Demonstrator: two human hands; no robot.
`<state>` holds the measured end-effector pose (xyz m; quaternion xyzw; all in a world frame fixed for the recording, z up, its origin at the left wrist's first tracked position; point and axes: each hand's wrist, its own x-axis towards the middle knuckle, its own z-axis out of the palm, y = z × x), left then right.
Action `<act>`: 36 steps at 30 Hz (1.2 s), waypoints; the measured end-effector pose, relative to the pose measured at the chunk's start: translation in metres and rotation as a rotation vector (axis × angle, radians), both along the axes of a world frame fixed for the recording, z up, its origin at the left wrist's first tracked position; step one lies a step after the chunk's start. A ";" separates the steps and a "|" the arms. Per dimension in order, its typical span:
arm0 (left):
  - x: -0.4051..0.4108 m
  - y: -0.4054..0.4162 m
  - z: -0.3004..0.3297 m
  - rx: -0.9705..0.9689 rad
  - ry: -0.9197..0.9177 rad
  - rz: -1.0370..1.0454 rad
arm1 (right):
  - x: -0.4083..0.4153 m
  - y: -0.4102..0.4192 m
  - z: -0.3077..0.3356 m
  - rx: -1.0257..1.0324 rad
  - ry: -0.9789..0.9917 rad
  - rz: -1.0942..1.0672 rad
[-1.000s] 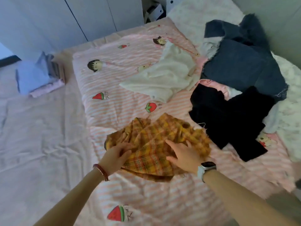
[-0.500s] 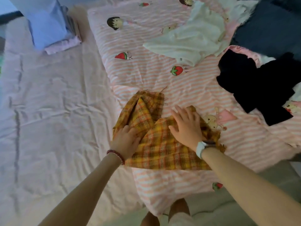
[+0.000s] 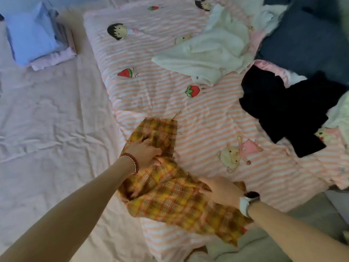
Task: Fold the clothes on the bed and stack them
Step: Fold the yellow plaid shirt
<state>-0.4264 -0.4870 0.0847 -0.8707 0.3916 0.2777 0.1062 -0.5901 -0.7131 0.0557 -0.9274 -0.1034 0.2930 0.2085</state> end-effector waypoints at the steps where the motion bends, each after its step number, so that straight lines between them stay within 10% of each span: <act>1: 0.013 -0.006 0.014 -0.069 -0.023 0.073 | 0.019 -0.010 0.010 -0.002 -0.063 -0.070; 7: 0.096 -0.049 0.137 -0.762 -0.416 0.595 | 0.165 -0.061 0.139 0.063 -0.667 -0.462; 15: 0.109 -0.060 0.250 -1.106 -0.981 0.355 | 0.203 -0.073 0.262 0.024 -1.226 -0.388; 18: 0.080 -0.039 0.207 -0.939 -0.955 0.232 | 0.171 -0.075 0.219 -0.046 -1.146 -0.194; 24: 0.024 -0.008 0.108 -0.032 0.097 0.323 | 0.096 -0.065 0.110 -0.125 -0.129 -0.055; 36: 0.102 -0.049 0.010 -0.127 0.001 0.560 | 0.187 -0.080 0.019 -0.223 -0.264 -0.375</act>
